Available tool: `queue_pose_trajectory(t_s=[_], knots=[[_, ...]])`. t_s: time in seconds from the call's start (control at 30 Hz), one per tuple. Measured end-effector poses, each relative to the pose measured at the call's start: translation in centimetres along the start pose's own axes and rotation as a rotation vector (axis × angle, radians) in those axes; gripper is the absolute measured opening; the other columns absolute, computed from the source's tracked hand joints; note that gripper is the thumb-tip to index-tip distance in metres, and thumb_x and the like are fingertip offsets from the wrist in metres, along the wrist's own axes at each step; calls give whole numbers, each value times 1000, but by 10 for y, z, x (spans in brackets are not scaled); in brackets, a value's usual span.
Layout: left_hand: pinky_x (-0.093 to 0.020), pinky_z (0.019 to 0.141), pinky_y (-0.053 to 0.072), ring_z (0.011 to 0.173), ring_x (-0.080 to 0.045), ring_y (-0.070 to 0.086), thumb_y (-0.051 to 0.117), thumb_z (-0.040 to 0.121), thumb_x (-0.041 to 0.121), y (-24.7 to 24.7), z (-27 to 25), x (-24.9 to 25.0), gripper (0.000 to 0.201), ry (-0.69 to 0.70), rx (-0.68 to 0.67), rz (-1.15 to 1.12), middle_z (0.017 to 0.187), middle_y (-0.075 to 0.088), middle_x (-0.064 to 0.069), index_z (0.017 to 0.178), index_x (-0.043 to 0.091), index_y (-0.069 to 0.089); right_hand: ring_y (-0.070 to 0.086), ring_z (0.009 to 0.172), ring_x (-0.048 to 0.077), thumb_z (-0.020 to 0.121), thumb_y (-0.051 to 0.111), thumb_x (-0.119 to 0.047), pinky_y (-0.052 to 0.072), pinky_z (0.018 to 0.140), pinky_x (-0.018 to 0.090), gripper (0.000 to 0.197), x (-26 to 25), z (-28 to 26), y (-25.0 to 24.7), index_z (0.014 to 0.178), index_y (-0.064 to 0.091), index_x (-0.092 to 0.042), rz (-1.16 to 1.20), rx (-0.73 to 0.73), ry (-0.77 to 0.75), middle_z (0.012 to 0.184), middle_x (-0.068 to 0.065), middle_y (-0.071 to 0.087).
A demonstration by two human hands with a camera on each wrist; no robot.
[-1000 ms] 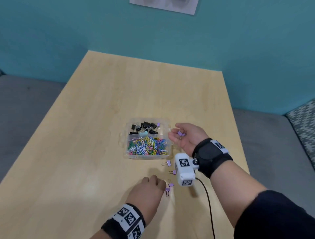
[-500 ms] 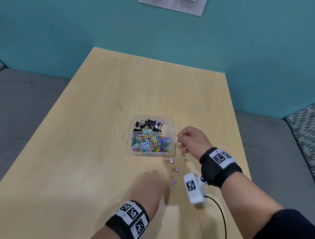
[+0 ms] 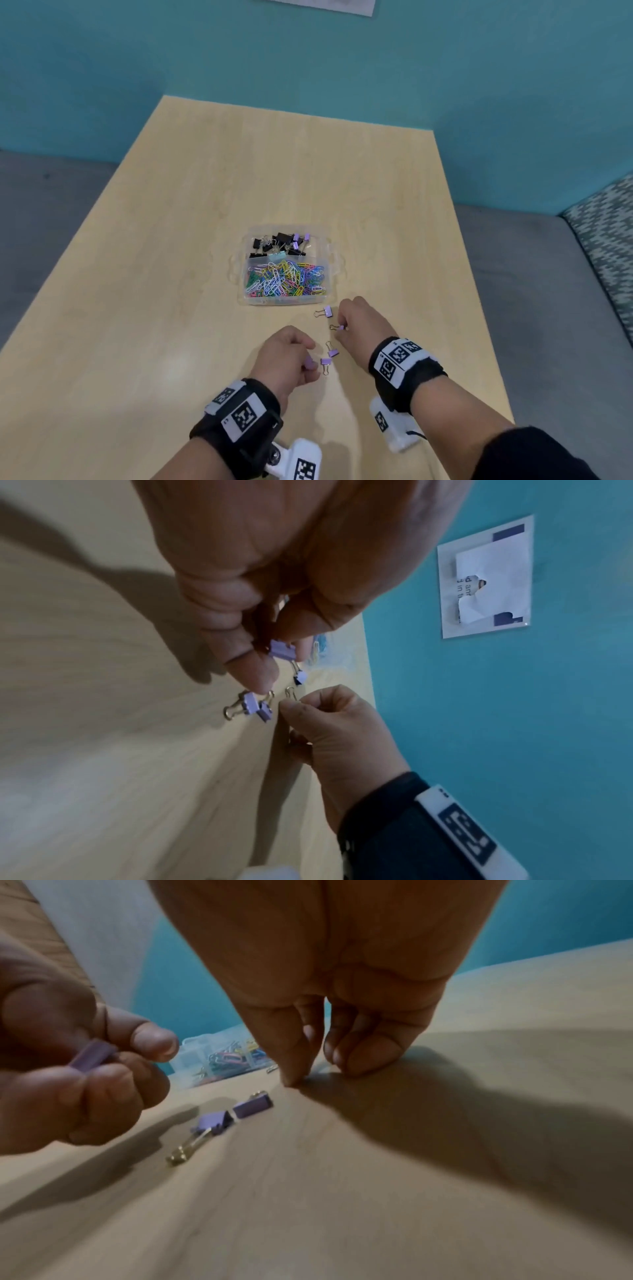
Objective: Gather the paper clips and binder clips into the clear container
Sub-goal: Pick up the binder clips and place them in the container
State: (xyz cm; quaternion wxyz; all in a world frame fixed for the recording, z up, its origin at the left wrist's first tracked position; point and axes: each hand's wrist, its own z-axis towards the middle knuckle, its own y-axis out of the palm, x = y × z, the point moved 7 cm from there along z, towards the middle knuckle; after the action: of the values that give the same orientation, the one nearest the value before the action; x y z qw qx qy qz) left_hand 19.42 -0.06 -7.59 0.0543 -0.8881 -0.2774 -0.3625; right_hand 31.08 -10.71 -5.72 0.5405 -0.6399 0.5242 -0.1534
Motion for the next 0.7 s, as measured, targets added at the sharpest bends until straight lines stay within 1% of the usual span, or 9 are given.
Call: queue_pose_trajectory(t_s=[0.1, 0.17, 0.27, 0.3, 0.37, 0.43, 0.5, 0.6, 0.7], knots=[[-36, 60, 51, 45, -20, 49, 34, 74, -17, 7, -3, 0, 27, -12, -1, -50, 61, 47, -11, 73, 2, 53, 51, 62, 19, 77, 54, -9, 38, 53, 30, 12, 17, -3, 4, 75, 47, -20, 162, 5, 111, 76, -2, 54], [-32, 56, 48, 46, -18, 45, 40, 76, -12, 7, -2, 1, 22, 29, 31, 12, 64, 48, -10, 70, 5, 52, 49, 53, 18, 73, 51, -3, 39, 51, 27, 16, 35, -11, 6, 75, 51, -19, 626, 58, 280, 66, 0, 55], [-29, 52, 43, 49, -17, 46, 55, 76, 6, 8, 1, 6, 15, 203, 55, 371, 58, 58, 1, 64, 13, 50, 52, 54, 22, 81, 39, 11, 49, 52, 32, 23, 48, -30, 14, 83, 55, -4, 1490, 72, 478, 65, 12, 52], [-29, 53, 42, 52, -16, 48, 61, 74, 14, 12, 0, 9, 16, 266, 45, 537, 60, 61, 5, 64, 16, 49, 54, 56, 23, 83, 34, 13, 52, 53, 32, 24, 49, -35, 14, 84, 54, 0, 1661, 63, 493, 66, 13, 54], [-30, 53, 36, 60, -14, 49, 68, 74, 33, 19, -4, 11, 26, 348, 57, 866, 70, 60, 5, 72, 19, 45, 55, 59, 24, 84, 31, 14, 53, 52, 31, 26, 50, -43, 14, 84, 54, 0, 1788, 43, 500, 69, 15, 56], [-30, 57, 35, 70, -17, 51, 64, 79, 41, 26, -7, 12, 32, 409, 78, 1121, 82, 53, 6, 80, 22, 38, 54, 56, 22, 86, 36, 10, 50, 49, 29, 21, 49, -48, 18, 85, 54, -1, 1738, 8, 518, 69, 13, 55], [-30, 62, 34, 81, -22, 54, 57, 85, 37, 34, -11, 15, 28, 494, 78, 1244, 87, 47, 4, 84, 25, 31, 48, 51, 20, 88, 44, 4, 43, 45, 26, 14, 48, -49, 20, 84, 55, -5, 1573, -11, 523, 66, 11, 50], [-31, 63, 33, 87, -25, 55, 51, 89, 31, 36, -9, 16, 23, 534, 62, 1280, 94, 50, 0, 84, 25, 30, 41, 48, 16, 85, 53, -8, 35, 44, 24, 8, 43, -42, 15, 78, 53, -13, 1058, -21, 427, 63, 4, 48], [-30, 63, 32, 86, -24, 54, 51, 86, 25, 32, -4, 13, 20, 516, 51, 1275, 93, 48, 0, 83, 23, 32, 50, 59, 12, 74, 66, -32, 40, 54, 28, 17, 24, -34, 11, 76, 52, -22, 534, -47, 269, 70, -6, 57]])
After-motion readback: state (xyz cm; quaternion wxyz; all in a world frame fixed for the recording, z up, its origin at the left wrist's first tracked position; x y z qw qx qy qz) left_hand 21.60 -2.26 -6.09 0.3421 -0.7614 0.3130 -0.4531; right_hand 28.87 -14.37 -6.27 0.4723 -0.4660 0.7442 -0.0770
